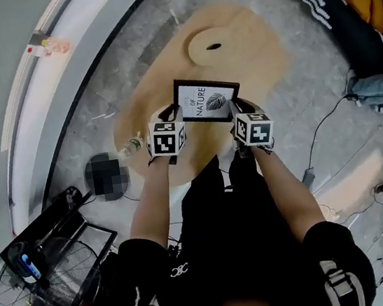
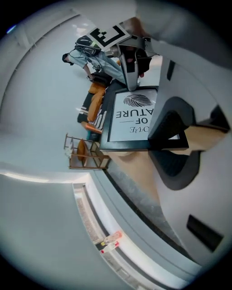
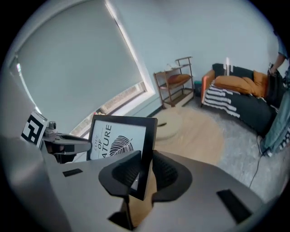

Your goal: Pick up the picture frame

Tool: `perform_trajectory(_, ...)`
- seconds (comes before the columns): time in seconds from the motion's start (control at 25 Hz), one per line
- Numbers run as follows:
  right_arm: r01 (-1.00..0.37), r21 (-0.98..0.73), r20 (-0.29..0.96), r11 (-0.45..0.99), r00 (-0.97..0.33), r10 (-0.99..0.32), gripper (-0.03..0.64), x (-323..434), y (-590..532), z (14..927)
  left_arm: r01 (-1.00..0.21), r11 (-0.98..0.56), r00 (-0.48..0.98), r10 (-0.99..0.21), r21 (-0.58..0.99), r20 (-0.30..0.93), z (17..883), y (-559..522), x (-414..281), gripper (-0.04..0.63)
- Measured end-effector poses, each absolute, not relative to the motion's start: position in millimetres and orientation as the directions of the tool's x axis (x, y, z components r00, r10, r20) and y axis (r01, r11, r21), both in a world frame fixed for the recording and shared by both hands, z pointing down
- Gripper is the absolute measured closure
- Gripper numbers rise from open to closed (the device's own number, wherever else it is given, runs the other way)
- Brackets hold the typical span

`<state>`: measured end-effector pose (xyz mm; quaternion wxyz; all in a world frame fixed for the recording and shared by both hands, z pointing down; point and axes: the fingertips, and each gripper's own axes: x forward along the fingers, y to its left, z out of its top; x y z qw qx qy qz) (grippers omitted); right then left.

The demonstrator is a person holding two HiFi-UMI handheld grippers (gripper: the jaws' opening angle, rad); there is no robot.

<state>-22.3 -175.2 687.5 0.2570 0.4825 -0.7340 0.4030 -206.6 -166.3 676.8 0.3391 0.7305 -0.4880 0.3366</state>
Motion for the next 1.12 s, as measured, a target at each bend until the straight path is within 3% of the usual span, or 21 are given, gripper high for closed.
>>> perform_trajectory(0.24, -0.870, -0.255, 0.546, 0.422, -0.490, -0.680, 0.525, -16, -213, 531, -0.967, -0.237, 0.240, -0.729, 0.092, 0.641, 528, -181, -198, 0.508)
perform_trajectory(0.48, -0.833, -0.167, 0.343, 0.527, -0.551, -0.761, 0.525, -9, -226, 409, -0.982, -0.187, 0.162, -0.873, -0.009, 0.460, 406, -185, -190, 0.508)
perform_trajectory(0.84, -0.783, -0.038, 0.062, 0.621, -0.622, -0.780, 0.531, -42, -194, 255, -0.993, -0.086, 0.069, -0.980, -0.085, 0.185, 262, -133, -216, 0.505)
perform_trajectory(1.12, -0.743, -0.014, -0.047, 0.669, -0.667, -0.743, 0.532, -66, -167, 213, -0.990, -0.011, -0.001, -0.997, -0.143, 0.082, 218, -95, -237, 0.505)
